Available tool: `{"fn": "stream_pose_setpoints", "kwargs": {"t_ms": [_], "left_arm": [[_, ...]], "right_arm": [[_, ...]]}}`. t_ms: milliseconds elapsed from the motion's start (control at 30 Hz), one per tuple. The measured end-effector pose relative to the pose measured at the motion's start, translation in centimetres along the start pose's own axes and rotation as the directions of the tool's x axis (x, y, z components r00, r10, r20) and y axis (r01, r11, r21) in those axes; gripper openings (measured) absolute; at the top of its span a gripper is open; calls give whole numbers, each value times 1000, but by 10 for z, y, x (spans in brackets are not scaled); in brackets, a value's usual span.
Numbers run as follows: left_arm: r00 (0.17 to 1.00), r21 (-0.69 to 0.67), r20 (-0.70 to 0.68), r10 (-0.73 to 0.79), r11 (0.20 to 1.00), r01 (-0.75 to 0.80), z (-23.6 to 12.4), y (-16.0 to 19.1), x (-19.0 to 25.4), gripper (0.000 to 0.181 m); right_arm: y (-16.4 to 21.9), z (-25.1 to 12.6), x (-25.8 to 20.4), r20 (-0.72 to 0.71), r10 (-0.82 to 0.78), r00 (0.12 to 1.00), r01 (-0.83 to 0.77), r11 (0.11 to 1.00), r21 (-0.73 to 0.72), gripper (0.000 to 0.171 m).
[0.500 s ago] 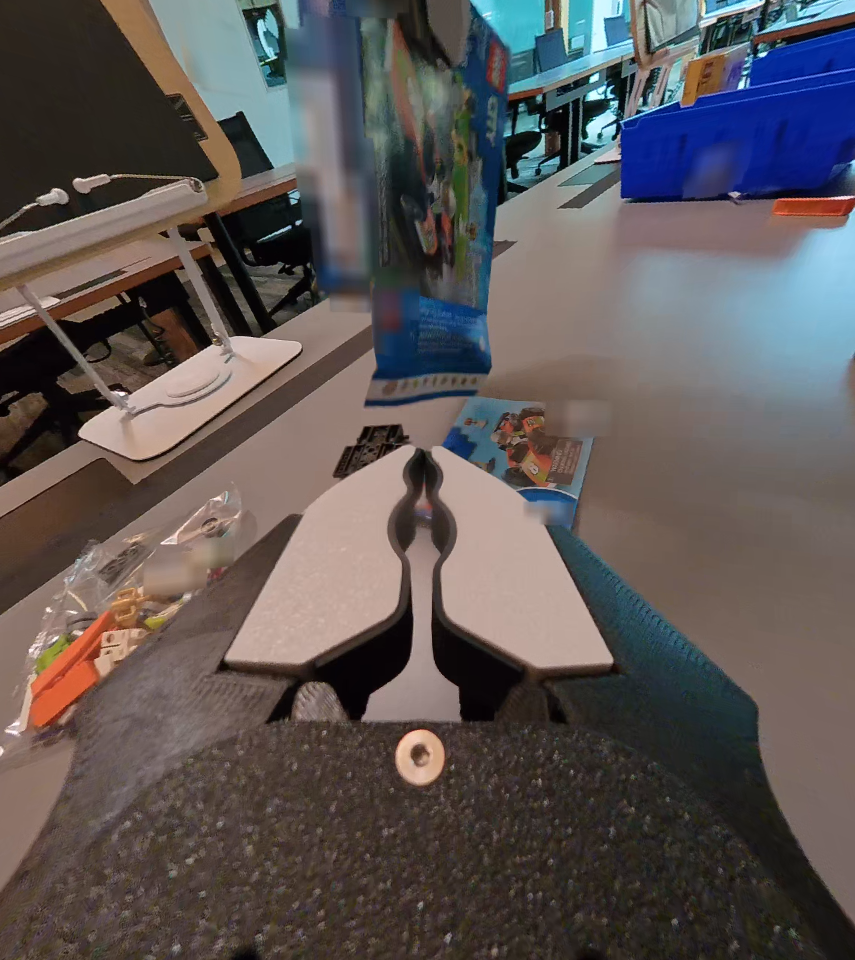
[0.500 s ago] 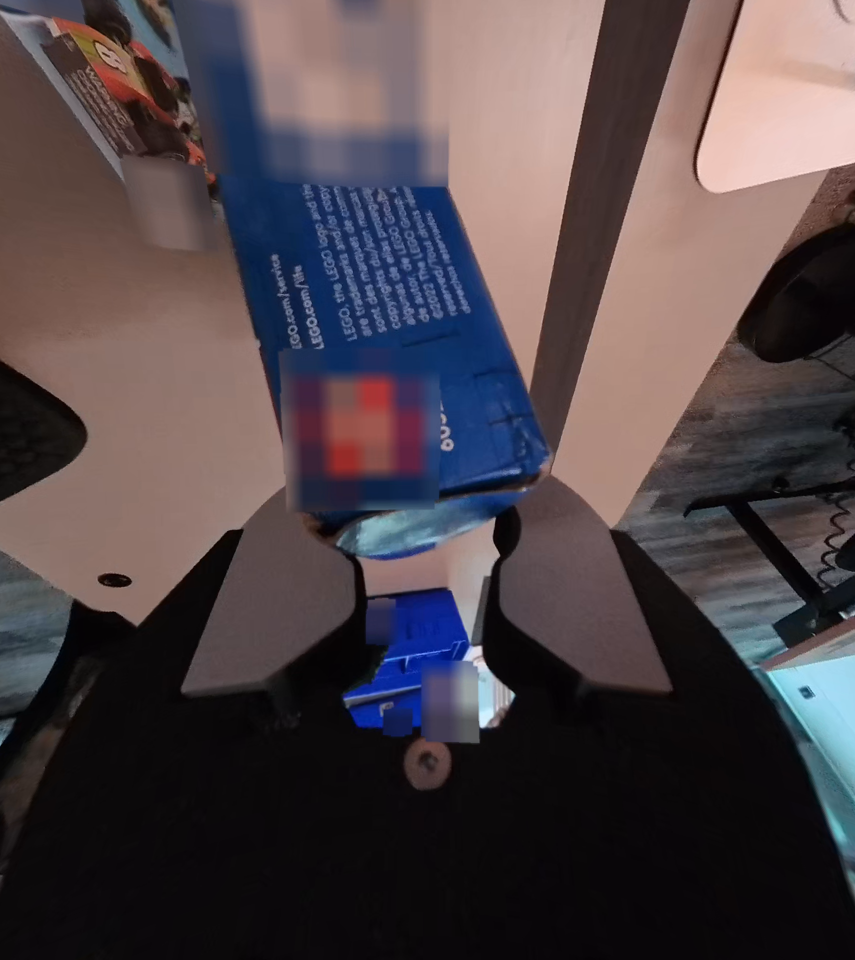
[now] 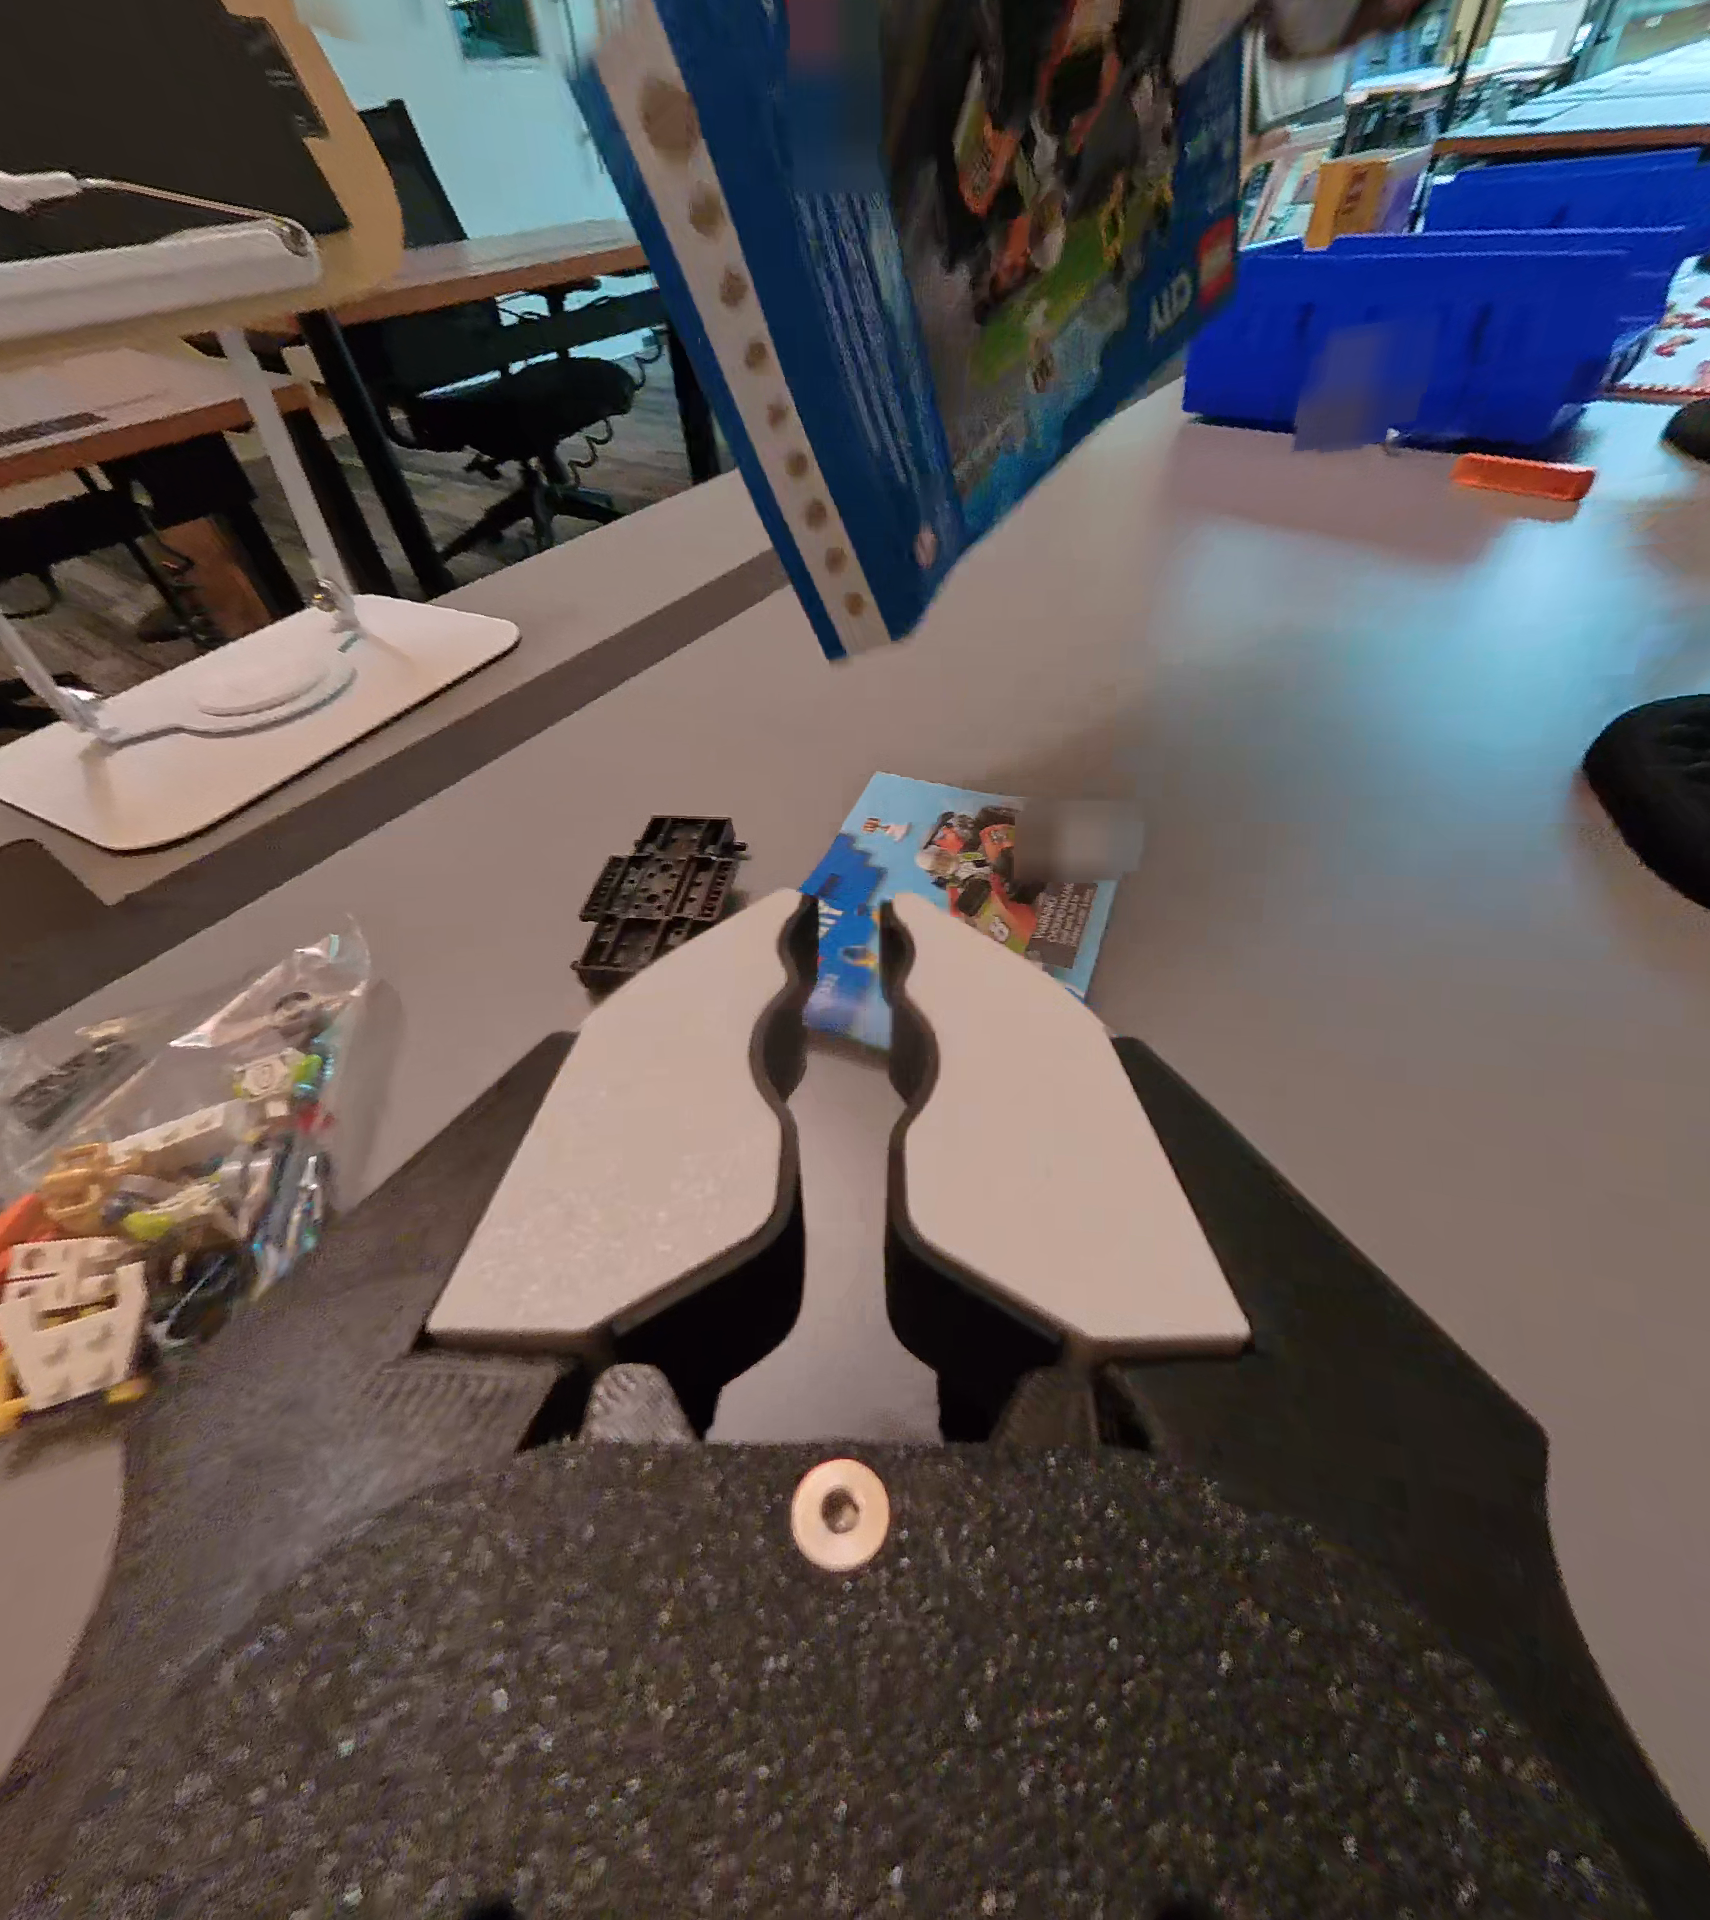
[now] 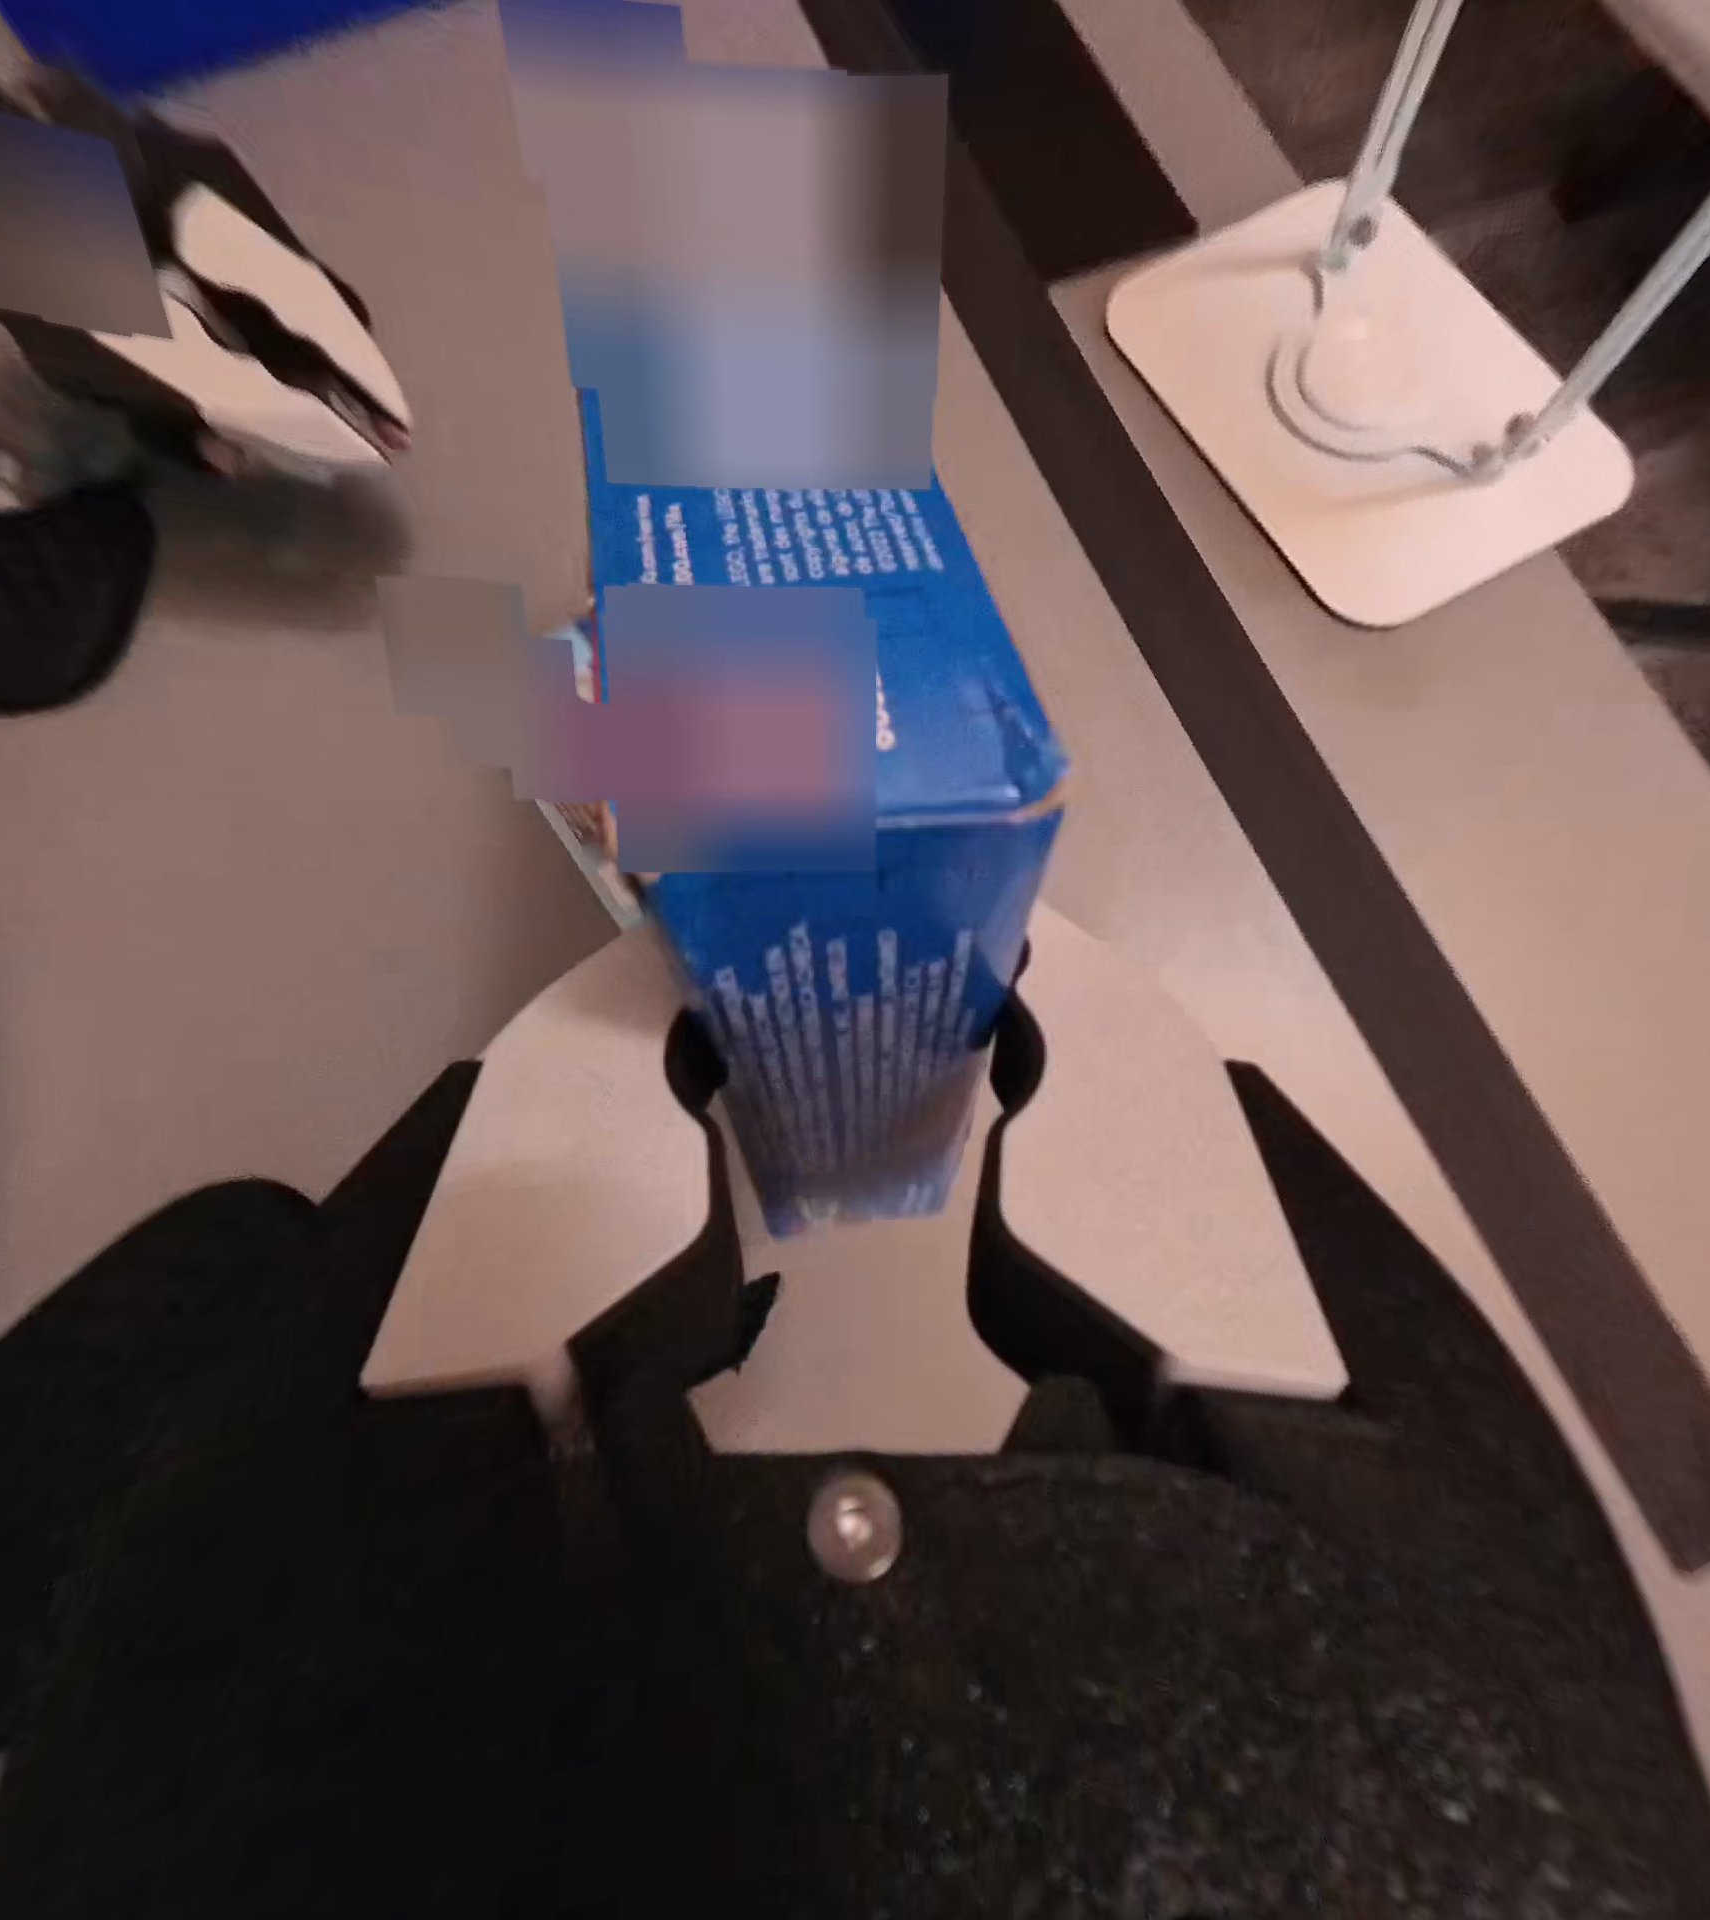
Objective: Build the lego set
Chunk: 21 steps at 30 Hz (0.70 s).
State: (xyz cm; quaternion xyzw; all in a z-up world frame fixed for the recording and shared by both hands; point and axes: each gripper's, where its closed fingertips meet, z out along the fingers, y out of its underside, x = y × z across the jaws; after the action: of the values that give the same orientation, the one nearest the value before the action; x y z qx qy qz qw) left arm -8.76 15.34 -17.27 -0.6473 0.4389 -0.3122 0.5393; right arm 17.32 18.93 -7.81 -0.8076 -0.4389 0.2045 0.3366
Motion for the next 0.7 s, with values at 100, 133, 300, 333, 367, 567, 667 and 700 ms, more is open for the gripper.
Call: {"fn": "stream_pose_setpoints", "kwargs": {"t_ms": [100, 133, 300, 333, 367, 567, 667, 700], "left_arm": [[999, 22, -45, -23, 999, 24, 4, -4, 10, 23], [998, 27, -60, -31, 999, 32, 6, -6, 13, 26], [993, -20, -116, -28, 999, 26, 17, 3, 27, 34], [990, -24, -134, -33, 999, 30, 18, 3, 31, 35], [986, -30, -162, -44, 999, 40, 19, 3, 36, 36], [946, -35, -319, -61, 998, 52, 21, 3, 67, 65], [923, -37, -378, -69, 998, 59, 17, 2, 79, 67], [913, -39, -398, -93, 996, 84, 17, 0, 82, 74]], "right_arm": [[12, 9, -29, 86, 75, 993, -94, 967, 238, 51], [16, 14, -40, 123, 94, 988, -127, 946, 298, 50], [29, 34, -76, 208, 110, 972, -197, 866, 460, 48], [29, 37, -82, 222, 101, 970, -198, 858, 474, 48], [27, 38, -89, 241, 89, 966, -200, 848, 492, 48], [14, 48, -127, 341, -24, 940, -178, 818, 547, 48], [13, 50, -128, 350, -11, 937, -202, 799, 567, 47], [13, 50, -127, 343, -3, 939, -209, 789, 578, 46]]}}
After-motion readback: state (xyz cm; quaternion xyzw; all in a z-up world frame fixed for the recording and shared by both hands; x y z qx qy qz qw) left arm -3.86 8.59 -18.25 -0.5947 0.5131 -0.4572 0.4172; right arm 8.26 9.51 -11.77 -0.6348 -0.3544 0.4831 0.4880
